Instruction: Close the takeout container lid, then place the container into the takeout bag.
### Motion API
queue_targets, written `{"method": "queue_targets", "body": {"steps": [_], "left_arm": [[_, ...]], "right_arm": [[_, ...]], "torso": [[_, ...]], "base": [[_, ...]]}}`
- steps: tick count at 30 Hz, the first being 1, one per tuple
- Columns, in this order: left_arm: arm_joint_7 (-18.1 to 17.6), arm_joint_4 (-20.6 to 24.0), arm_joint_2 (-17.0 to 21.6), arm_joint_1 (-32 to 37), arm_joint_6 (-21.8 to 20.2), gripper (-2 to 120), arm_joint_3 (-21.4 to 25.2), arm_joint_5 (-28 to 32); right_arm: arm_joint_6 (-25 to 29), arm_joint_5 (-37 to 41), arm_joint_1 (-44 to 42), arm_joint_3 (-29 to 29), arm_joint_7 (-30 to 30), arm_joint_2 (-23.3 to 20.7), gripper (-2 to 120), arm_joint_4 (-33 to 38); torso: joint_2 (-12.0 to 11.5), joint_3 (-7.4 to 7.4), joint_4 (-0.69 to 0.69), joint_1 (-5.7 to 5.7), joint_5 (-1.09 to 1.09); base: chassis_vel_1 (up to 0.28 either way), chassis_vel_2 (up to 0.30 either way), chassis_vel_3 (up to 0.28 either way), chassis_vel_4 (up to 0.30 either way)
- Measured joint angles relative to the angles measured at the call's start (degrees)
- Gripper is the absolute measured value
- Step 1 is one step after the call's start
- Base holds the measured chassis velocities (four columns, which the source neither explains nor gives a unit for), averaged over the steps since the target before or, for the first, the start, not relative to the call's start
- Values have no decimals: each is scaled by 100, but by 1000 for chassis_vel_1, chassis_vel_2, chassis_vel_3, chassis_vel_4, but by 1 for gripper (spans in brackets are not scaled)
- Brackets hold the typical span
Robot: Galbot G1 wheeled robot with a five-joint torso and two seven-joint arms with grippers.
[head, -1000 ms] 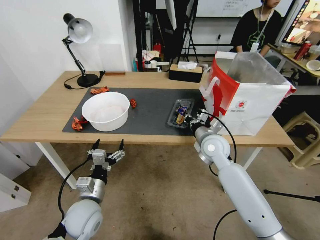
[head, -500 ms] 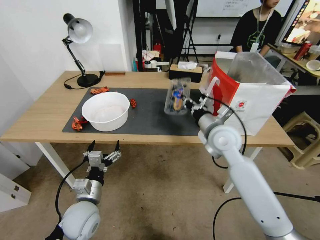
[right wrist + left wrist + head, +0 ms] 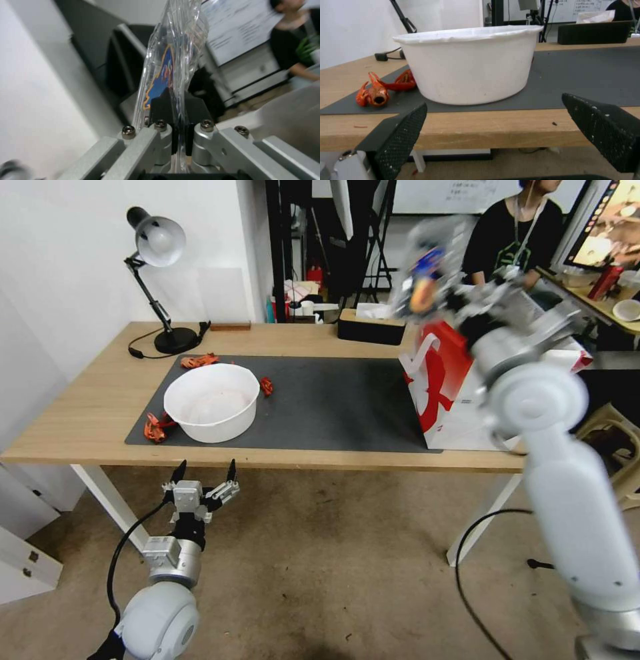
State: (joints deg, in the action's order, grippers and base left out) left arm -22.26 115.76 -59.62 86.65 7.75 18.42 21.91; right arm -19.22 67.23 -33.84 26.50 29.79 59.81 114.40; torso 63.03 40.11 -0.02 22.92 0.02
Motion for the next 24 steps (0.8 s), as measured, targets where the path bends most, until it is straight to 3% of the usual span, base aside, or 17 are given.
{"method": "queue_targets", "body": {"steps": [5, 11, 14, 24], "left_arm": [[0, -7, 2, -64, 0, 100, -56, -3], [0, -13, 2, -101, -1, 100, -91, -4], [-2, -13, 14, -109, -9, 100, -95, -4], [-6, -7, 27, -63, -9, 100, -73, -4]], "right_arm": [[-117, -348, -84, 299, 124, -360, 0, -273], [-447, -458, -264, 361, 373, -460, 0, -395], [-664, -554, -384, 361, 511, -435, 16, -407], [-780, -622, -480, 356, 580, -399, 44, -351]], "torso": [[0, 0, 0, 0, 0], [0, 0, 1, 0, 0], [0, 0, 2, 0, -1], [0, -1, 2, 0, -2]], "base": [[0, 0, 0, 0], [0, 0, 0, 0], [0, 0, 0, 0], [0, 0, 0, 0]]}}
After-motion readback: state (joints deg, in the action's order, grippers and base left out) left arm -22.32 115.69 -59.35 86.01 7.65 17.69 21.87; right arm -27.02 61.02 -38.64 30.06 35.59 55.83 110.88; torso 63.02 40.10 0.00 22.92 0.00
